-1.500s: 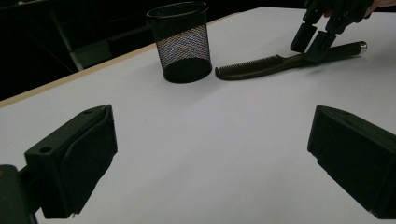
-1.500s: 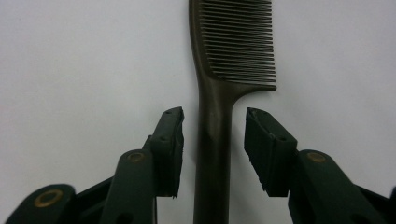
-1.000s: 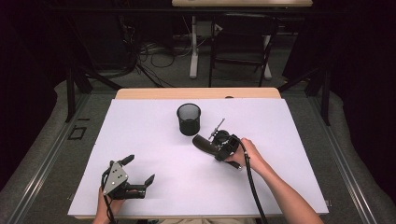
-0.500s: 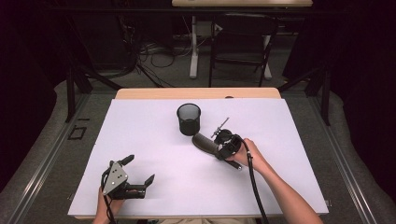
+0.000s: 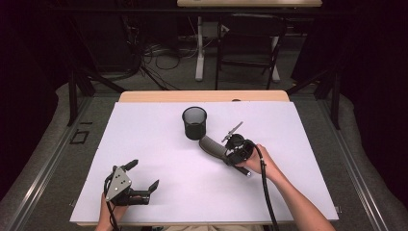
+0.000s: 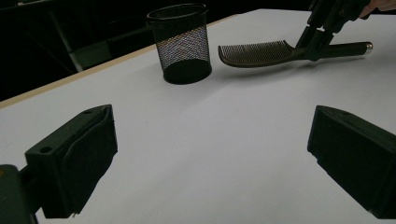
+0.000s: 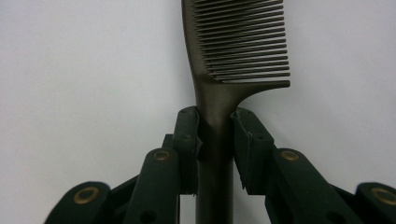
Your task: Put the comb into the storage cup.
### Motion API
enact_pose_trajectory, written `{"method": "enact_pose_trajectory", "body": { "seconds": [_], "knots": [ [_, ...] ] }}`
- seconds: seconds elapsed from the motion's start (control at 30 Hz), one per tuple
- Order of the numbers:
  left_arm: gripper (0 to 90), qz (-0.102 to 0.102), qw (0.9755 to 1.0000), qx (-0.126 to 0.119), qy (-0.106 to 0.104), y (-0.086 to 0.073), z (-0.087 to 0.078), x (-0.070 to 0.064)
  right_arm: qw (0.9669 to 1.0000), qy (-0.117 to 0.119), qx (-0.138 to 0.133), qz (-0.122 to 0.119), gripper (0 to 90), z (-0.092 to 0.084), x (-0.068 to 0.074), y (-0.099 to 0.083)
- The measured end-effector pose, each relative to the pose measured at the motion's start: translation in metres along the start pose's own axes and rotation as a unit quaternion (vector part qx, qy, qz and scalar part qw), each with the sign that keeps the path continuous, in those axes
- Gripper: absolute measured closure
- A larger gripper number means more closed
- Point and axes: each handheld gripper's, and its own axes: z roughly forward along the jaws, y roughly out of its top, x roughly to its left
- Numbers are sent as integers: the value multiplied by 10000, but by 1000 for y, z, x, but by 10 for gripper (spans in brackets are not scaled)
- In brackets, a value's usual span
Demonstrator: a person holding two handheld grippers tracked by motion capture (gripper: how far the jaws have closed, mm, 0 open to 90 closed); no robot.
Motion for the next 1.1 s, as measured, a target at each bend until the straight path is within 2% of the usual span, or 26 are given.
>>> {"method": "enact_pose_trajectory", "body": {
  "seconds": [0.3,0.57,0.8,0.9,1.1],
  "knots": [
    [17,-2,10000,-2,-1,0,0,0,9997,74,-237,16,727,-6,1,-7],
    [17,-28,10000,-3,-1,0,0,0,9990,34,-440,-11,727,-10,-1,-14],
    [18,-6,10000,-8,3,0,-1,0,9974,74,-720,19,727,-17,1,-18],
    [18,-14,10000,-8,1,0,0,1,9957,78,-916,-84,727,-21,3,-24],
    [18,-30,10000,-11,1,0,0,0,9936,20,-1125,-70,727,-26,5,-29]
  ]
}}
